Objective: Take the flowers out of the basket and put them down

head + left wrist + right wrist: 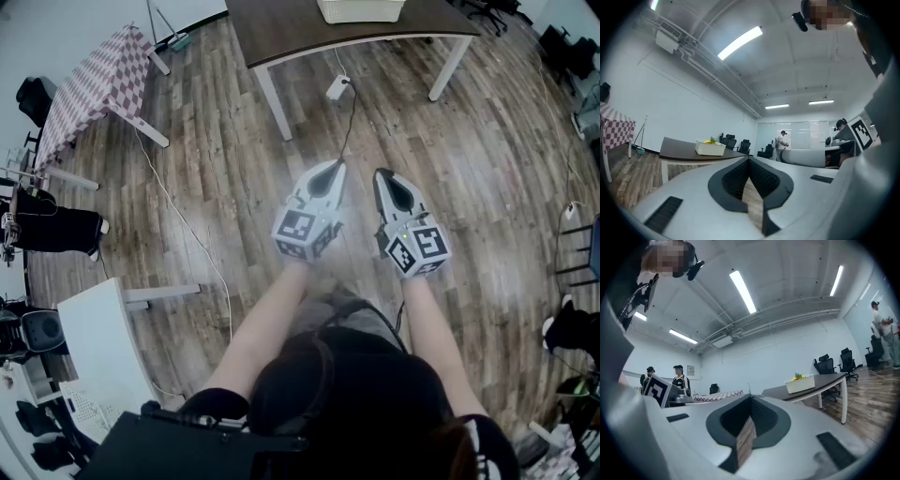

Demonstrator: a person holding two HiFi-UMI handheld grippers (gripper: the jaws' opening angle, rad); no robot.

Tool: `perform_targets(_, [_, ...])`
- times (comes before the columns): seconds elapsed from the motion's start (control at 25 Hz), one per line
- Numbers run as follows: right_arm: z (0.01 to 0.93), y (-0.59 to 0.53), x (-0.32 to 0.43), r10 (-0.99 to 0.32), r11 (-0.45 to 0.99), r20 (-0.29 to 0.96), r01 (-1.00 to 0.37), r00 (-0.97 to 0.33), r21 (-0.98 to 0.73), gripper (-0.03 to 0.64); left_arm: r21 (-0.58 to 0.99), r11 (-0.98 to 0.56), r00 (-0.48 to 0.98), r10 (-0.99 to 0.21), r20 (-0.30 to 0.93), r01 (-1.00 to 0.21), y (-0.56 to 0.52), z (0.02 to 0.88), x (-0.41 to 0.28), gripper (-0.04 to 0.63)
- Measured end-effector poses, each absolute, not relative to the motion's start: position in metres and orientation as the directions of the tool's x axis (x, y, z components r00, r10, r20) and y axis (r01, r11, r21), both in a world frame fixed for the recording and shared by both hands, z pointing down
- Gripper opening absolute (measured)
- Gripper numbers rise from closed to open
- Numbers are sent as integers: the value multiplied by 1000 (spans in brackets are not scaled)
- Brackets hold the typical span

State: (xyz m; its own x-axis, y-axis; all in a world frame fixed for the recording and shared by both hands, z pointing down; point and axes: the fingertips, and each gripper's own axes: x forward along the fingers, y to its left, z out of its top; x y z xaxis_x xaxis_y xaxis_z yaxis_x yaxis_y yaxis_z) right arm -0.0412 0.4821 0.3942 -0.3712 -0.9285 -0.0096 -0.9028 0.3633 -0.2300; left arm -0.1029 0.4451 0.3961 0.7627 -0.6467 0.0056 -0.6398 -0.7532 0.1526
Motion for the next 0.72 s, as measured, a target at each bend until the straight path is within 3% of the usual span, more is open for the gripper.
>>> perform_targets(0.72, [393, 437, -14, -933, 358, -38, -915, -357, -187, 2, 165, -775, 783, -621, -18, -610, 402, 410, -67, 2])
